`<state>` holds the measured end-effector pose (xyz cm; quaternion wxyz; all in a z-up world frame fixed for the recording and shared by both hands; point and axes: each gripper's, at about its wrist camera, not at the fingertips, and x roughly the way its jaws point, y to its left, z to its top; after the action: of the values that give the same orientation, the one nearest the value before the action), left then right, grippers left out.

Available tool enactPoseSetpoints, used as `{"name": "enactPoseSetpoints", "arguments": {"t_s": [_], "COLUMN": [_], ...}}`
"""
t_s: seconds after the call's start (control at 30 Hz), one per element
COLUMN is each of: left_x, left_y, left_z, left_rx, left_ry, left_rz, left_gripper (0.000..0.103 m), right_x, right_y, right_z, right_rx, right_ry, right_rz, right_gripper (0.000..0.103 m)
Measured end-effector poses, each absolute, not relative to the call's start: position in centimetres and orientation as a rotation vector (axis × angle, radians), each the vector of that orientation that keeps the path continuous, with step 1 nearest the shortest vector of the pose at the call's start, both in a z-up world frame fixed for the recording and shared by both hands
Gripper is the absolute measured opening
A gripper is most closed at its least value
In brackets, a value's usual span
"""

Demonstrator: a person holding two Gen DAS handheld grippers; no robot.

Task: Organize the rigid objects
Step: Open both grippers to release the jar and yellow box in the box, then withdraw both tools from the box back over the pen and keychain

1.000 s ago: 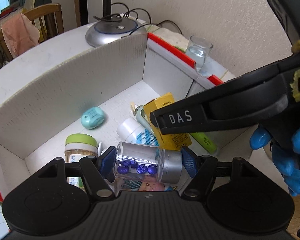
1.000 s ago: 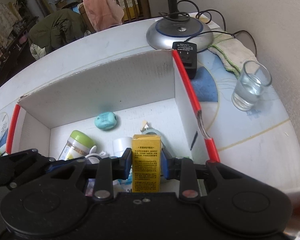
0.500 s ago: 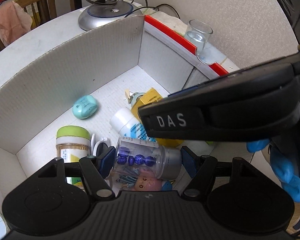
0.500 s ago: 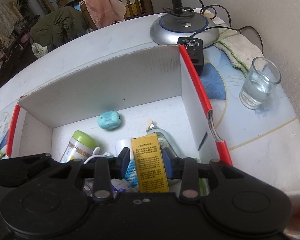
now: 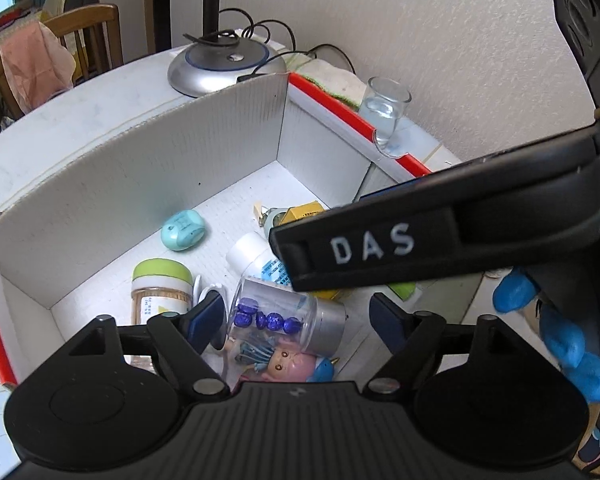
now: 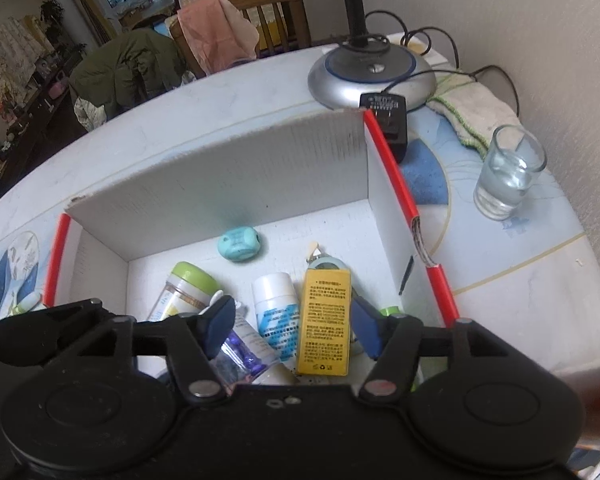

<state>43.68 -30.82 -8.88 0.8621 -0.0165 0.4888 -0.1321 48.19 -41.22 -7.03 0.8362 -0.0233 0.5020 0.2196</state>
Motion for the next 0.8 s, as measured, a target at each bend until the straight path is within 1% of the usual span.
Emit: {"name": "enactPoseSetpoints", "arguments": {"t_s": [0.1,0.2,0.3,0.53,0.6,0.63,0.8], "left_x": [43.2,42.4,41.5,39.0,37.9,37.4,34.8], "left_y": [-30.7,-30.3,-29.7,-27.8,-27.2,-26.9,-25.1], "left_z": [-8.5,-7.9,-7.1,-5.0,-4.2,-3.9,-2.3], "left_rx": [-0.032,-0.031,-0.041,-0.087,-0.098,-0.105,-0.134], "left_ry": [1.014,0.994,0.974,0.923,0.905,0.896,0.844], "left_rz": [-0.268,-0.255,-0.242,-0.222,-0.213,-0.209,-0.174], "left_gripper": [0.081,0.081,0.081,0.081,0.083,0.086,0.086], "right_x": [47.9,47.4,46.7,44.6,44.0,43.7,42.1], "right_y": [-41.4,-41.6,-41.7,-41.3,-41.1,-41.0,-40.4], "right_z": [-6.5,-5.8,-5.2,-3.9,-3.6,-3.4,-2.5], "right_rx": [-0.042,-0.033,-0.028,-0.036,-0.039,-0.04,-0.042], "right_ry": [1.051,1.035,1.021,0.996,0.99,0.987,0.968], "right_rz": [0.468,0.478,0.491,0.532,0.548,0.556,0.584], "right_gripper": [0.065,0.07,0.072,0.081,0.085,0.085,0.089]}}
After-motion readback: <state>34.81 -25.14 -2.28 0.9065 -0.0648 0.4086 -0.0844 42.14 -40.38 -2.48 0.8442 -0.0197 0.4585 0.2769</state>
